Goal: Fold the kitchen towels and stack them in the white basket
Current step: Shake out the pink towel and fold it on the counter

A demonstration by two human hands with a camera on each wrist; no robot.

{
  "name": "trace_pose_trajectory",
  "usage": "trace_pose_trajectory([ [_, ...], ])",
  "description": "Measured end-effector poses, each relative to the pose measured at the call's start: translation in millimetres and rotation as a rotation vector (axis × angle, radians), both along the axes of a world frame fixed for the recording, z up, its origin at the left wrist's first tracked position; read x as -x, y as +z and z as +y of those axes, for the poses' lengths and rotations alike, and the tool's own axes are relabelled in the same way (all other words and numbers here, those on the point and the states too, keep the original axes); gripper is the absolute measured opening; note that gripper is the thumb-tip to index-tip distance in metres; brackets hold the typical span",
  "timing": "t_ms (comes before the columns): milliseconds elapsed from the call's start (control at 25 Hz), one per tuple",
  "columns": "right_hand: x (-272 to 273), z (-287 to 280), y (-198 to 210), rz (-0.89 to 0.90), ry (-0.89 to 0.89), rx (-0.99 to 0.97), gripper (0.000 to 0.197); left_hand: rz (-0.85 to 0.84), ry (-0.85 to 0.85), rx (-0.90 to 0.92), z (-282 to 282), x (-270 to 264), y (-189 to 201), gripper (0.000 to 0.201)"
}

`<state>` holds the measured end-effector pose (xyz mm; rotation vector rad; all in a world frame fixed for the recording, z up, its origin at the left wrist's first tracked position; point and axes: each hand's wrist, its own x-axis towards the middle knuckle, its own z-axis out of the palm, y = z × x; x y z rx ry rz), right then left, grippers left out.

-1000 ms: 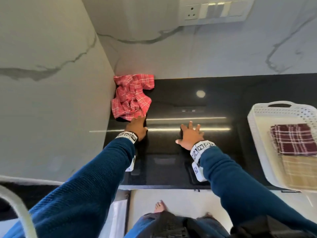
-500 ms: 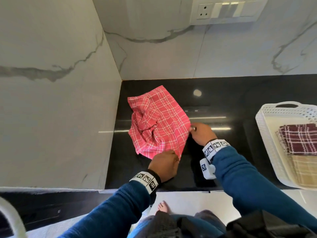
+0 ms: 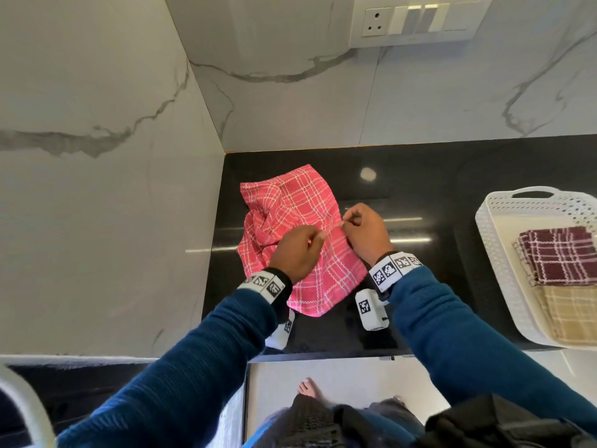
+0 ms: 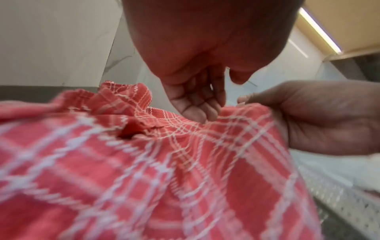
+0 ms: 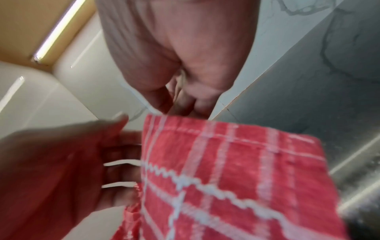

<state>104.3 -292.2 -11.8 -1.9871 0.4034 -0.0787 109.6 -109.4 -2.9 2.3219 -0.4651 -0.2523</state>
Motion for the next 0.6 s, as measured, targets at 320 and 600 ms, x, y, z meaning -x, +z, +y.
trace_pose_trajectory([
  [320,28,20,27,0.156,0.115,-0.609,0.028,0.654,0.229,0.474,-11,-14,21,0.029],
  [600,11,3,11,-0.085,0.369,0.222,0.053,0.785,0.232,0.474,7,-9,37,0.011],
])
